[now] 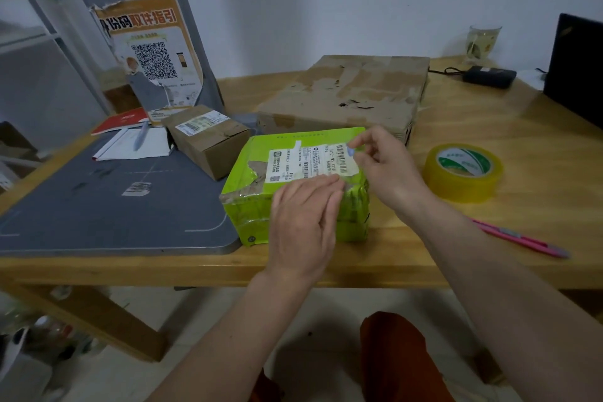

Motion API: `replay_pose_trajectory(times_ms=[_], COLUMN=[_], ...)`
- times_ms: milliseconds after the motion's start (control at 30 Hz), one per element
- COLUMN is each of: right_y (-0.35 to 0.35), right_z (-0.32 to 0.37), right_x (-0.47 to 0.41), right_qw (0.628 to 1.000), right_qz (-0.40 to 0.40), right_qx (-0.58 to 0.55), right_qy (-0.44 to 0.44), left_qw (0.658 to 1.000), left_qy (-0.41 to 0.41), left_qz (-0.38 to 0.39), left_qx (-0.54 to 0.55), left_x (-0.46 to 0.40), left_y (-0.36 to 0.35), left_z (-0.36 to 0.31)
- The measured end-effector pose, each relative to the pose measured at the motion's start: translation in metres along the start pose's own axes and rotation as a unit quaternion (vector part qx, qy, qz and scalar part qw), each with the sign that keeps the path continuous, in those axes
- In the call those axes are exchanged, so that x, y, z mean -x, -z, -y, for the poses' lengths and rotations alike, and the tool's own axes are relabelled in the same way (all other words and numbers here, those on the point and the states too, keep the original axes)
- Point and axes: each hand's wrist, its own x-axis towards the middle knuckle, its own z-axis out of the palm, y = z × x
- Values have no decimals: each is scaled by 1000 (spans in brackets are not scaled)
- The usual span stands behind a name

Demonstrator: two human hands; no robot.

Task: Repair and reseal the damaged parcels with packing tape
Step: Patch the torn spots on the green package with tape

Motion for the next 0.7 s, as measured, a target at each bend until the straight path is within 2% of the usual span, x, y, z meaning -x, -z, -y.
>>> replay_pose_trajectory(times_ms=[100,200,333,533,700], right_y=[1,-3,-5,1,18], right_z=[-5,-7,-6,-15,-22], right_x=[2,0,5,37,40], right_qw=[999,996,990,990,983], right_qz=[26,21,-1,-1,88], right_qx=[-35,-59,-119,-143,-147], right_qy=[-28,-56,-79,13,61], left_qw=[999,998,997,993,988], left_qy=[34,2,-12,38,54], left_qz=[1,24,62,111,134], left_qx=[-13,-55,-37,22,57], left_x=[-14,-19,-25,-31,-35], left_y=[-4,-9,-1,11,19], left_z=[1,6,12,13,13])
